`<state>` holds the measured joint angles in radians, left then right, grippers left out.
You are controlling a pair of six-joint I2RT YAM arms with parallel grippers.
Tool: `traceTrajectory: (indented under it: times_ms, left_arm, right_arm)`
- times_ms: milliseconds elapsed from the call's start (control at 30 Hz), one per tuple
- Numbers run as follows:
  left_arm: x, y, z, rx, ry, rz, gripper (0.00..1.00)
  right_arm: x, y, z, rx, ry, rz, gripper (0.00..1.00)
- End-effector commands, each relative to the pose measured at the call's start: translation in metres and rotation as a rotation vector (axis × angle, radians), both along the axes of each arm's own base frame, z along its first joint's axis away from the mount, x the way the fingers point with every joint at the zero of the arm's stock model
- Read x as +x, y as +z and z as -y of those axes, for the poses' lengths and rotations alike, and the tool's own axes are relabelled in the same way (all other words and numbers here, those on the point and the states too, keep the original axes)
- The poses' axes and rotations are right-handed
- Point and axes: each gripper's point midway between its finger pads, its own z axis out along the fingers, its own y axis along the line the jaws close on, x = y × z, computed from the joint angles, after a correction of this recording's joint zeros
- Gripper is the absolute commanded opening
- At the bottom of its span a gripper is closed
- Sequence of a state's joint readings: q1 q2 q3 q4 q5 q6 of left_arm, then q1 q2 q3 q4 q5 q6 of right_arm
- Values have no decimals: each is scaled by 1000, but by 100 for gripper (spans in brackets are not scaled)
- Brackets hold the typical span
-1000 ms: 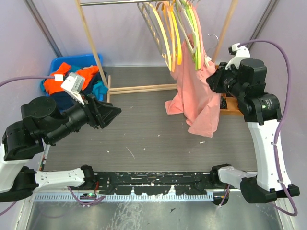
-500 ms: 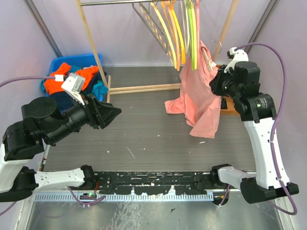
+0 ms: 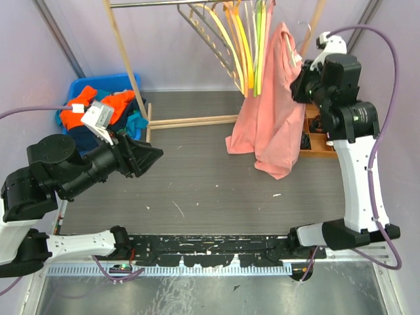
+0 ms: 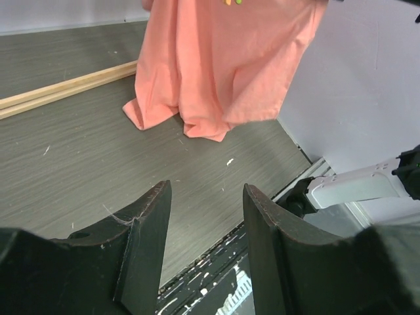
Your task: Place the t-shirt on the hanger
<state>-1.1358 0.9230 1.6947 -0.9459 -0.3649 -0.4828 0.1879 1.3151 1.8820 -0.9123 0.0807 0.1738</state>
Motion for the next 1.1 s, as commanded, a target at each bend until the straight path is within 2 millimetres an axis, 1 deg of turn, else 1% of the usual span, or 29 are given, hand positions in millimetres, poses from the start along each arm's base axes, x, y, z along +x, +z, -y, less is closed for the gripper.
traceTrajectory:
  times_ms: [0,100,200,333,500,667,967,1000,1067]
  left_arm:
    - [2,2,-11,0,36,15,54]
    - [3,1,-13,5,42,17,54]
    - [3,0,-17,10,52,21,55]
    - [4,-1,-21,18,62,26,55]
    - [5,-2,-26,26,79,37,55]
    - [7,-5,-29,40,92,42,55]
    - [8,-10,-29,58,94,39,55]
    - [8,-12,-28,61,94,36,55]
    - [8,-15,-26,69,93,30,55]
  right_arm:
    - [22,96,5,33,-45,293,1]
    - [44,110,10,21,-85,336,1]
    - [59,122,13,21,-108,374,1]
    - [76,129,7,38,-92,410,1]
    - [93,131,3,44,-82,427,1]
    - [102,140,-1,48,-59,459,1]
    - [104,151,-2,69,-58,519,1]
    - [105,150,-2,68,-55,519,1]
    - [103,154,-4,73,-44,544,1]
